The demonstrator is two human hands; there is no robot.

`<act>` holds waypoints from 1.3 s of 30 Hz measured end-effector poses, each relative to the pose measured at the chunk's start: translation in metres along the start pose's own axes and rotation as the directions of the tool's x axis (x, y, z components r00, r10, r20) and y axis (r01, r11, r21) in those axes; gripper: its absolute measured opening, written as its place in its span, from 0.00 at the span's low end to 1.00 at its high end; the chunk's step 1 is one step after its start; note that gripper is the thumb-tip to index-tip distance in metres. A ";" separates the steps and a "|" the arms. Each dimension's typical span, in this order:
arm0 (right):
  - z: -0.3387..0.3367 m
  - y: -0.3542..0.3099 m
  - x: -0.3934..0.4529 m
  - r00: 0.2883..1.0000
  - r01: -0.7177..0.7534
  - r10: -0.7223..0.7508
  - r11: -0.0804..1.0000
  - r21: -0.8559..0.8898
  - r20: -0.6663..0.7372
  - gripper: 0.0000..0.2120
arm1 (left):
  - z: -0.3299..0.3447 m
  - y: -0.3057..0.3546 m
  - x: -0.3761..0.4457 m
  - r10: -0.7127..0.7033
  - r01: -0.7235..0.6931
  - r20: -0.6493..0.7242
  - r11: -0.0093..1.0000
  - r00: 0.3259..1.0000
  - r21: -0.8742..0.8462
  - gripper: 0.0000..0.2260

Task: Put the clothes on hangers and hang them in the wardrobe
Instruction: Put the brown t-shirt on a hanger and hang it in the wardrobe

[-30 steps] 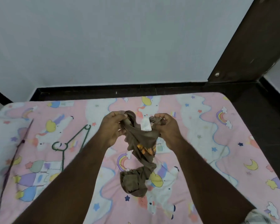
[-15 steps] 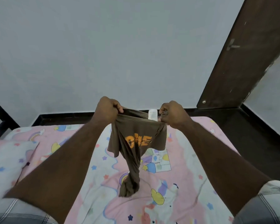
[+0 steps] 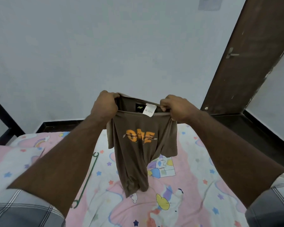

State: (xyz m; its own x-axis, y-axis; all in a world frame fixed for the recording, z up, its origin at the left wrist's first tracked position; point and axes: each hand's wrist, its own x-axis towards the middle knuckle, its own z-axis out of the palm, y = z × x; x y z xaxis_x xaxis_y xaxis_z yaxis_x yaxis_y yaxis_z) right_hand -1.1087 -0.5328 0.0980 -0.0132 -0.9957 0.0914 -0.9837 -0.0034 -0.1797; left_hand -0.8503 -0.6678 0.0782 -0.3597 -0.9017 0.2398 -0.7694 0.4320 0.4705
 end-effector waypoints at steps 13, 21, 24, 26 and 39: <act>-0.055 -0.023 0.019 0.951 -0.210 0.185 0.975 -0.077 -0.248 0.27 | -0.041 0.025 -0.003 0.125 -0.129 -0.287 0.992 0.950 0.003 0.24; -0.043 -0.025 0.006 0.961 -0.222 0.204 0.972 -0.083 -0.185 0.34 | -0.036 0.017 -0.017 0.124 -0.161 -0.304 0.982 0.944 -0.099 0.22; -0.037 -0.027 0.000 0.974 -0.214 0.207 0.973 -0.086 -0.088 0.34 | -0.031 0.014 -0.022 0.080 -0.119 -0.249 0.982 0.965 -0.146 0.21; -0.030 -0.029 -0.005 0.977 -0.214 0.214 0.974 -0.071 -0.014 0.34 | -0.024 0.009 -0.026 0.072 -0.100 -0.180 0.984 0.981 -0.150 0.20; 0.173 0.006 -0.042 0.798 -0.220 0.179 0.976 0.001 0.576 0.28 | 0.133 -0.078 -0.111 -0.173 0.229 0.495 0.972 0.852 -0.055 0.11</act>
State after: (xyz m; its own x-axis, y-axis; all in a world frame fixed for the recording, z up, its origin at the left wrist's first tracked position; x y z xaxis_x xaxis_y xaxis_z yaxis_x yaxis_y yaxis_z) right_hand -1.0830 -0.5071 -0.0759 -0.0832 -0.8479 -0.5236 -0.9565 0.2153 -0.1967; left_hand -0.8203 -0.6039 -0.0976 -0.4345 -0.8503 -0.2970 -0.8009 0.2139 0.5592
